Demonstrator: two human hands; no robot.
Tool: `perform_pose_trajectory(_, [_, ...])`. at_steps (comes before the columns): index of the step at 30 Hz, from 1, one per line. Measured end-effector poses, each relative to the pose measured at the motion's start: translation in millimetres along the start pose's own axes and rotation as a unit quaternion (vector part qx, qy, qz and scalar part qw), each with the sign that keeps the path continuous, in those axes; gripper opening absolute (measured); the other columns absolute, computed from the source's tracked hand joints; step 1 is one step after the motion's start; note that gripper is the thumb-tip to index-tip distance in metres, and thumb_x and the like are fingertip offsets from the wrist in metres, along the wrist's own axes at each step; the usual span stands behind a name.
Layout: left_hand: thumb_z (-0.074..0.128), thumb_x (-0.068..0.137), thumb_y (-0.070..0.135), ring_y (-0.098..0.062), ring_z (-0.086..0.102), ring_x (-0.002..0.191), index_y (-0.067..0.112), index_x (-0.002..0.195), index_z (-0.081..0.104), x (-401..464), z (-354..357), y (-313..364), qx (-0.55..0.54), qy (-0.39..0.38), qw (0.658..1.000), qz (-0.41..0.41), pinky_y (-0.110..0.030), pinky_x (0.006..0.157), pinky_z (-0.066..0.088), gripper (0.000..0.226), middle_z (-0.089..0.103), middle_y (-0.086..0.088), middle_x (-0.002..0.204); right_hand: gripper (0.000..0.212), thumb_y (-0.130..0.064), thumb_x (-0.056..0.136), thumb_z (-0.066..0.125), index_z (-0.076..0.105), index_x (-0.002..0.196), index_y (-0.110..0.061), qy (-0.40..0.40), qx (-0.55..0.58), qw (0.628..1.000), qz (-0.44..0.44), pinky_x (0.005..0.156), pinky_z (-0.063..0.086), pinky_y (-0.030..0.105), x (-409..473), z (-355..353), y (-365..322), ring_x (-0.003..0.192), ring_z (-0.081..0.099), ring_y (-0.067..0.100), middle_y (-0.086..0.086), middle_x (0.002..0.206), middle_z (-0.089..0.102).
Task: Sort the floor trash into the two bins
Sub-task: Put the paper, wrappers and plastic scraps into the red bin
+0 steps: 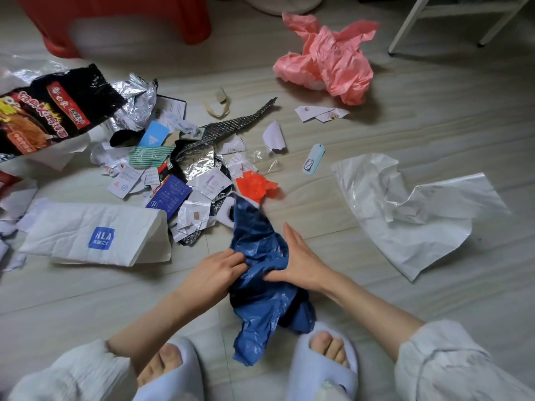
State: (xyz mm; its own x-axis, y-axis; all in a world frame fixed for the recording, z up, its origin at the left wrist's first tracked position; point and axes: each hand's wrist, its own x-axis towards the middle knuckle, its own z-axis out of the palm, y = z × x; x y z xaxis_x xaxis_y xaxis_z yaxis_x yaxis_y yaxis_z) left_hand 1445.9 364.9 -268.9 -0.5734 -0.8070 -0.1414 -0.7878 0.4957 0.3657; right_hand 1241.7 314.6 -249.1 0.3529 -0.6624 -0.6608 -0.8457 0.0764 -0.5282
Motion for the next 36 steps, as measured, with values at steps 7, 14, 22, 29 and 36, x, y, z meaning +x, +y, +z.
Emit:
perform_pose_trajectory(7, [0.062,0.067,0.038,-0.021,0.058,0.09,0.019,0.109,0.047,-13.1,1.6,-2.3,0.028,0.073,0.995,-0.061,-0.029,0.079,0.035,0.049,0.063,-0.001,0.096,0.039,-0.027,0.084,0.064,0.054,0.119,-0.012,0.071,-0.06,0.996,-0.017,0.096,0.038,0.032,15.8,20.4,-7.1,0.116,0.046,0.024,0.007,0.119,0.055])
perform_pose_trajectory(14, [0.085,0.044,0.048,-0.035,0.012,0.141,0.017,0.146,0.015,5.0,-19.9,11.5,0.169,0.103,0.977,-0.085,-0.057,0.109,0.009,0.129,0.018,-0.015,0.15,0.045,0.002,0.053,0.076,0.045,0.081,-0.015,0.336,-0.176,0.904,-0.198,0.054,0.044,0.028,-4.9,34.7,5.2,0.068,0.049,0.023,0.007,0.074,0.053])
perform_pose_trajectory(22, [0.05,0.076,0.005,-0.03,0.001,0.144,0.008,0.14,0.032,18.3,-23.0,22.1,0.246,0.169,0.95,-0.088,-0.059,0.111,0.001,0.067,0.026,-0.007,0.149,0.024,0.004,0.062,0.053,0.044,0.075,-0.013,0.413,-0.194,0.864,-0.211,0.049,0.038,0.031,-1.3,22.5,-0.5,0.065,0.042,0.023,0.007,0.068,0.047])
perform_pose_trajectory(29, [0.039,0.078,0.007,-0.033,0.058,0.114,0.002,0.101,0.066,13.3,7.8,33.6,0.17,0.102,0.98,0.001,-0.044,0.103,0.038,0.036,0.067,-0.015,0.1,0.026,-0.002,0.065,0.049,0.064,0.085,-0.011,0.372,-0.174,0.901,-0.14,0.049,0.046,0.029,2.7,15.5,14.9,0.07,0.058,0.027,0.008,0.081,0.056])
perform_pose_trajectory(36, [0.071,0.059,0.009,-0.027,0.068,0.09,0.008,0.091,0.07,16.8,20.4,34.5,0.092,0.006,0.995,0.025,-0.029,0.072,0.056,0.032,0.068,-0.01,0.093,0.071,-0.035,0.071,0.071,0.048,0.131,-0.006,0.192,-0.251,0.934,-0.169,0.079,0.055,0.032,-25.9,31.1,54.6,0.119,0.046,0.026,0.015,0.124,0.054])
